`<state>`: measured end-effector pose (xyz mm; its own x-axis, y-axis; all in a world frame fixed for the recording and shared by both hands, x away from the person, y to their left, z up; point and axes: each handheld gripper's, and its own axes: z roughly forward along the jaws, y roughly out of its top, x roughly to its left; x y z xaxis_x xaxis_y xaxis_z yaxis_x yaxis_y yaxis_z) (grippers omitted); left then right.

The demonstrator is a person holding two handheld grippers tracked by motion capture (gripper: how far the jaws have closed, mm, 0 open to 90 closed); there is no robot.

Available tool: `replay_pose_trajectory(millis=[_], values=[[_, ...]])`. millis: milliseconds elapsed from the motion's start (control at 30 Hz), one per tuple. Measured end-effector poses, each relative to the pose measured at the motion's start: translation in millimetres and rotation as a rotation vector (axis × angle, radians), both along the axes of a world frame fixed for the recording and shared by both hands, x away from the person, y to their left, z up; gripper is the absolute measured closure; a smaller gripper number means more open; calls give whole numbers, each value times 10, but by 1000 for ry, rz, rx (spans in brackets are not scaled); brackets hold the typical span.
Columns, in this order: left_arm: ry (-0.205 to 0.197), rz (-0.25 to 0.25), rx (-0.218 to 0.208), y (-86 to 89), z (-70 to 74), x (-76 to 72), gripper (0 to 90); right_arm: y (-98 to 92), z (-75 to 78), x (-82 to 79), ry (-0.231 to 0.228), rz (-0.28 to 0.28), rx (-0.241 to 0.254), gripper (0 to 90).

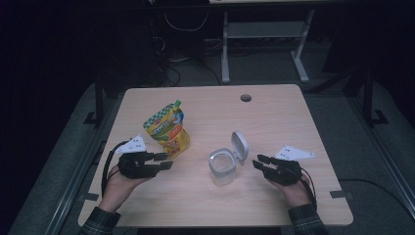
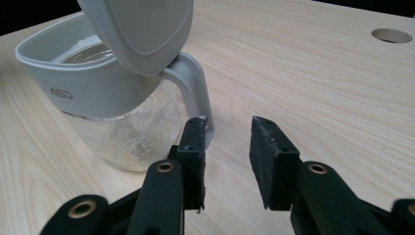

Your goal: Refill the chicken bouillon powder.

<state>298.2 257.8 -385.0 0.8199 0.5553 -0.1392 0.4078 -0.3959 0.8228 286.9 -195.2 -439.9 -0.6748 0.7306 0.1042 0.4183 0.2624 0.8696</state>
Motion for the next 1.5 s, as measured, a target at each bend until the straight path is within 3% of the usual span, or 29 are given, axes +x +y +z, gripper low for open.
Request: replay_pose_trajectory(millis=[300, 633, 900, 1500], values=[[-20, 78, -5, 290, 13, 81, 562, 0, -5, 9, 0, 2, -1, 665], [-49, 109, -25, 385, 13, 268, 475, 9, -7, 8, -1, 2, -3, 660], [-64, 128, -47, 368, 44, 448, 384, 6, -12, 10, 3, -3, -4, 653], [-92, 111, -62, 174, 91, 697, 413, -11, -16, 14, 3, -6, -1, 652]])
